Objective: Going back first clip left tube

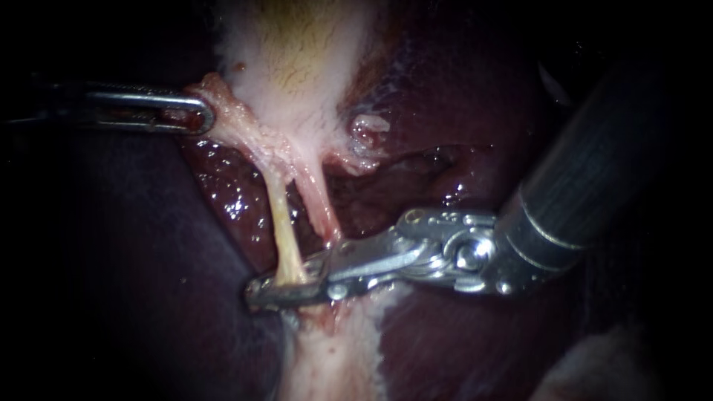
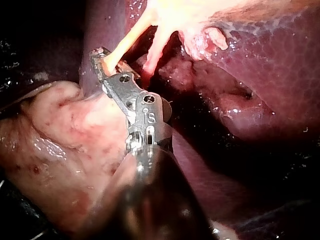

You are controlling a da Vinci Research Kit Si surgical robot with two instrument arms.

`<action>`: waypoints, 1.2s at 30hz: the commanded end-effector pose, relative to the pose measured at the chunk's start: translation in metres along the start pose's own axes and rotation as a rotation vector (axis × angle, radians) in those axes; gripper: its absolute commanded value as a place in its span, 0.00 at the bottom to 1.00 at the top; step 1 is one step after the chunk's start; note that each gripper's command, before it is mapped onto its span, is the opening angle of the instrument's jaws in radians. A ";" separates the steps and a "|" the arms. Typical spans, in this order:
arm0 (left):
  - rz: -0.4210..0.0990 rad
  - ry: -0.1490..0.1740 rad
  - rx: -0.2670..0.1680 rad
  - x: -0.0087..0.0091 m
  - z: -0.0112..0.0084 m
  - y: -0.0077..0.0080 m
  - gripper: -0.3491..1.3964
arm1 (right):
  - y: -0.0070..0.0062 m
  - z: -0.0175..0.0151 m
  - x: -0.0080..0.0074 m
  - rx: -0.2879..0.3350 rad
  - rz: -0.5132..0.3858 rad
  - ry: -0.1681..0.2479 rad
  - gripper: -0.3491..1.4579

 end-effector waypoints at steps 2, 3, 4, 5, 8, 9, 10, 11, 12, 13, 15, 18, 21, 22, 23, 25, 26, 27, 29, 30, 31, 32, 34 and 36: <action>0.000 0.000 0.000 0.0000 0.0000 0.0000 0.00 | 0.0000 0.0000 0.0000 -0.001 0.000 0.000 0.00; 0.000 0.000 0.000 0.0000 0.0000 0.0000 0.00 | 0.0000 0.0000 0.0000 -0.003 0.000 0.002 0.00; 0.000 0.000 0.000 0.0000 0.0000 0.0000 0.00 | 0.0000 0.0000 0.0000 -0.003 0.000 0.002 0.00; 0.000 0.000 0.000 0.0000 0.0000 0.0000 0.00 | -0.0001 0.0000 0.0000 -0.003 0.000 0.002 0.00; 0.000 0.000 0.000 0.0000 0.0000 0.0000 0.00 | -0.0003 0.0001 0.0002 -0.001 0.000 0.002 0.08; 0.000 0.000 0.000 0.0000 0.0000 0.0000 0.00 | -0.0005 0.0003 0.0003 -0.001 -0.012 0.001 0.17; 0.000 0.000 0.000 0.0000 0.0000 0.0000 0.00 | -0.0005 0.0005 0.0004 -0.001 -0.030 0.001 0.24; 0.000 0.000 0.000 0.0000 0.0000 0.0000 0.00 | -0.0006 0.0006 0.0005 -0.003 -0.041 -0.001 0.29; 0.000 0.000 0.000 0.0000 0.0000 0.0000 0.00 | -0.0006 0.0009 0.0006 -0.002 -0.059 0.001 0.34; 0.000 0.000 0.000 0.0000 0.0000 0.0000 0.00 | -0.0006 0.0011 0.0007 -0.003 -0.059 0.005 0.37; 0.000 0.000 0.000 0.0000 0.0000 0.0000 0.00 | -0.0005 0.0013 0.0008 -0.008 -0.066 0.011 0.40; 0.000 0.000 0.000 0.0000 0.0000 0.0000 0.00 | -0.0004 0.0013 0.0007 -0.018 -0.066 0.017 0.42; 0.000 0.000 0.000 0.0000 0.0000 0.0000 0.00 | -0.0001 0.0012 0.0007 -0.025 -0.084 0.025 0.42; 0.000 0.000 0.000 0.0000 0.0000 0.0000 0.00 | 0.0000 0.0012 0.0007 -0.034 -0.095 0.030 0.43; 0.000 0.000 0.000 0.0000 0.0000 0.0000 0.00 | 0.0002 0.0012 0.0007 -0.040 -0.101 0.033 0.43; 0.000 0.000 0.000 0.0000 0.0000 0.0000 0.00 | 0.0005 0.0011 0.0007 -0.054 -0.118 0.041 0.44; 0.000 0.000 0.000 0.0000 0.0000 0.0000 0.00 | 0.0007 0.0010 0.0007 -0.063 -0.118 0.046 0.44; 0.000 0.000 0.000 0.0000 0.0000 0.0000 0.00 | 0.0009 0.0009 0.0007 -0.075 -0.129 0.053 0.44; 0.001 0.000 0.000 0.0000 0.0000 0.0000 0.00 | 0.0015 0.0007 0.0007 -0.105 -0.162 0.071 0.44; 0.001 0.000 0.000 0.0000 0.0000 0.0000 0.00 | 0.0018 0.0006 0.0007 -0.121 -0.172 0.076 0.45; 0.001 0.000 0.000 -0.0001 0.0000 0.0000 0.00 | 0.0022 0.0005 0.0008 -0.139 -0.187 0.081 0.45; 0.001 0.000 0.000 -0.0001 0.0000 0.0000 0.00 | 0.0026 0.0004 0.0008 -0.170 -0.206 0.091 0.46; 0.001 0.000 0.000 -0.0001 0.0000 0.0000 0.00 | 0.0033 0.0001 0.0008 -0.228 -0.243 0.114 0.47; 0.001 0.000 0.000 -0.0001 0.0000 0.0000 0.00 | 0.0040 -0.0004 0.0008 -0.268 -0.302 0.121 0.47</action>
